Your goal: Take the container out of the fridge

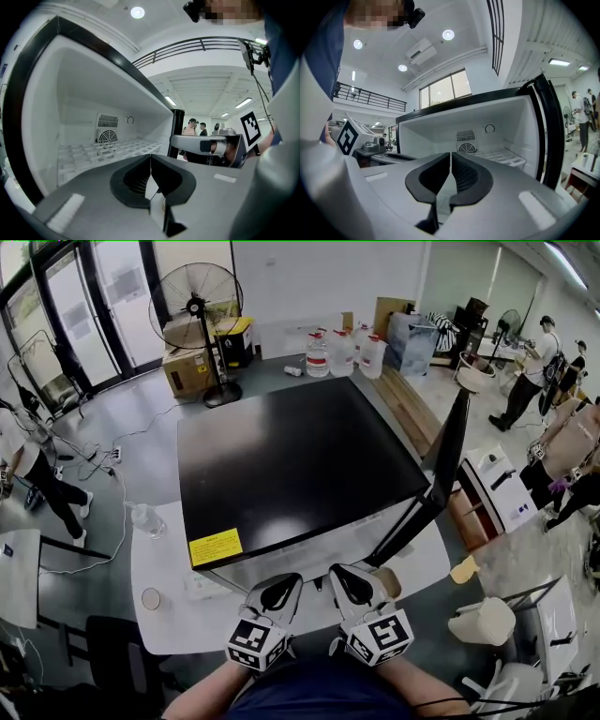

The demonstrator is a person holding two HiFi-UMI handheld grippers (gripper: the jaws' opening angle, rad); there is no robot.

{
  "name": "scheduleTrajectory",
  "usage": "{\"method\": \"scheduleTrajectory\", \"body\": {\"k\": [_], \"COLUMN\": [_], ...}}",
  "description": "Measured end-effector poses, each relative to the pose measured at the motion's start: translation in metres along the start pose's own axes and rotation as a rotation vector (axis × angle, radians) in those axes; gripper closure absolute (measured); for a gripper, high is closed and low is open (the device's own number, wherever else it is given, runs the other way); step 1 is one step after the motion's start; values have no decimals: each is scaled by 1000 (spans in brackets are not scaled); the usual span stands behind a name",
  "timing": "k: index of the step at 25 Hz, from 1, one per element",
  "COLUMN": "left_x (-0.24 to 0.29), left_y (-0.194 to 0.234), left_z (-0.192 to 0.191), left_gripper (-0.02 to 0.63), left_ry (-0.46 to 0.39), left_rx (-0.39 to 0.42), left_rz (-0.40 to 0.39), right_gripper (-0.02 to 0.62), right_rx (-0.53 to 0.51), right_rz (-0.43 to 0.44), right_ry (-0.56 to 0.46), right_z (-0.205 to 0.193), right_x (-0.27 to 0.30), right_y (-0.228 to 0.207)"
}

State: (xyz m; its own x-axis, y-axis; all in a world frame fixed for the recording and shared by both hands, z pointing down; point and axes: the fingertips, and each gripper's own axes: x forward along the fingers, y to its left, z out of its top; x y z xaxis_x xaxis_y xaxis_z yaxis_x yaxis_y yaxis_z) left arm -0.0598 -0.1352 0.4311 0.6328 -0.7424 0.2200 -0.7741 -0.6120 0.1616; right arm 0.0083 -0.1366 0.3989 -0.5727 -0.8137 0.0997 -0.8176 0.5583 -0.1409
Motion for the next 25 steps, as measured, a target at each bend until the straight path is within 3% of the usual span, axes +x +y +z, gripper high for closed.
{"method": "scheduleTrajectory", "body": {"k": [25], "left_x": [5], "left_y": [10], "left_z": [3], "left_gripper": [604], "left_ry": [-2], "left_rx": [-14], "left_rz": [15], "right_gripper": [588], "right_rx": [-11], "right_rz": [-21], "right_ry": [-2], "right_z": [2], "right_x": [6], "right_y": [-6]}}
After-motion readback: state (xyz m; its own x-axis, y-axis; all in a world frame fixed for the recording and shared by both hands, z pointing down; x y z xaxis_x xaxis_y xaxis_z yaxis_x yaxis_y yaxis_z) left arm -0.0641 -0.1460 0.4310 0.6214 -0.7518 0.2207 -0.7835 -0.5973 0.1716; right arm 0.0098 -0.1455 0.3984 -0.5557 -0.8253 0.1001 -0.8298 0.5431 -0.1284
